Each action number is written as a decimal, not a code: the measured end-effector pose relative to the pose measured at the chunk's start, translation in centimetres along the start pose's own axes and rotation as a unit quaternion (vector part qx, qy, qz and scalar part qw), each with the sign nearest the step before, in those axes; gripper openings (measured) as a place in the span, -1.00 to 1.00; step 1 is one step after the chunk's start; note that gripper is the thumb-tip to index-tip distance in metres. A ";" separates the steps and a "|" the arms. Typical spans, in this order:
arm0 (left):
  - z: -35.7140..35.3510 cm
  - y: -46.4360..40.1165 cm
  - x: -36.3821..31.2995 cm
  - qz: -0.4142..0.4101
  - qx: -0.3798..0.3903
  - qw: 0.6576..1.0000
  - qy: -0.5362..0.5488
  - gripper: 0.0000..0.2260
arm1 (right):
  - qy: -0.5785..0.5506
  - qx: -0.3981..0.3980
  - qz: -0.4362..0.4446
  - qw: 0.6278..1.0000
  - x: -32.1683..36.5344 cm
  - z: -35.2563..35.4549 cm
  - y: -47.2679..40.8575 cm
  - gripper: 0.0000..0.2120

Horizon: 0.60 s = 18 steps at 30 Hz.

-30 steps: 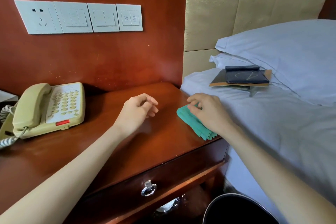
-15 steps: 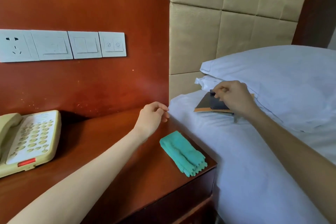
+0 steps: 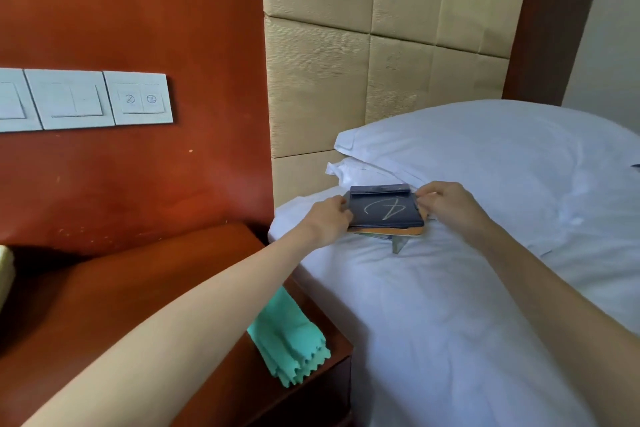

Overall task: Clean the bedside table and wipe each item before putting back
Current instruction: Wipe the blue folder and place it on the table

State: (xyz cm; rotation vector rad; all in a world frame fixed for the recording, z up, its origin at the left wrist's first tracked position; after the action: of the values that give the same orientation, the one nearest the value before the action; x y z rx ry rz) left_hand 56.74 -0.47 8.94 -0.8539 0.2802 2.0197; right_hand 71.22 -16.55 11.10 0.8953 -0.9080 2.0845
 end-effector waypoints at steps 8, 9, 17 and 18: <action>-2.1 -0.4 -0.9 0.067 0.031 0.985 0.155 -0.71 | -0.048 0.049 -0.026 0.997 -0.9 -1.1 -0.3 -0.78; -2.0 -0.5 -0.6 0.081 0.023 0.979 0.186 -0.76 | -0.054 0.055 -0.029 0.997 -0.8 -1.2 -0.2 -0.77; -0.5 0.0 2.4 0.148 -0.059 0.864 0.478 -0.65 | -0.154 0.092 -0.017 0.984 1.9 -2.2 1.0 -0.69; 0.1 0.4 2.6 0.140 -0.066 0.856 0.494 -0.60 | -0.170 0.090 -0.008 0.981 2.7 -2.4 1.3 -0.67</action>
State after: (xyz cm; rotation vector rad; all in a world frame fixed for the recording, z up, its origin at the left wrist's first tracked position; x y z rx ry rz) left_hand 55.42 1.08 7.21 -2.0014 0.8779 1.6804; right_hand 68.02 -14.51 11.56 1.3822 -0.8868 2.0592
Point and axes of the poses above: each hand's wrist, its own y-axis away from the middle knuckle, its own z-axis out of the back of the hand, x = y × z, the point moved 10 cm from there along -y, towards the middle knuckle, and after that the axes turned 4 degrees about z, right-handed, at the moved point
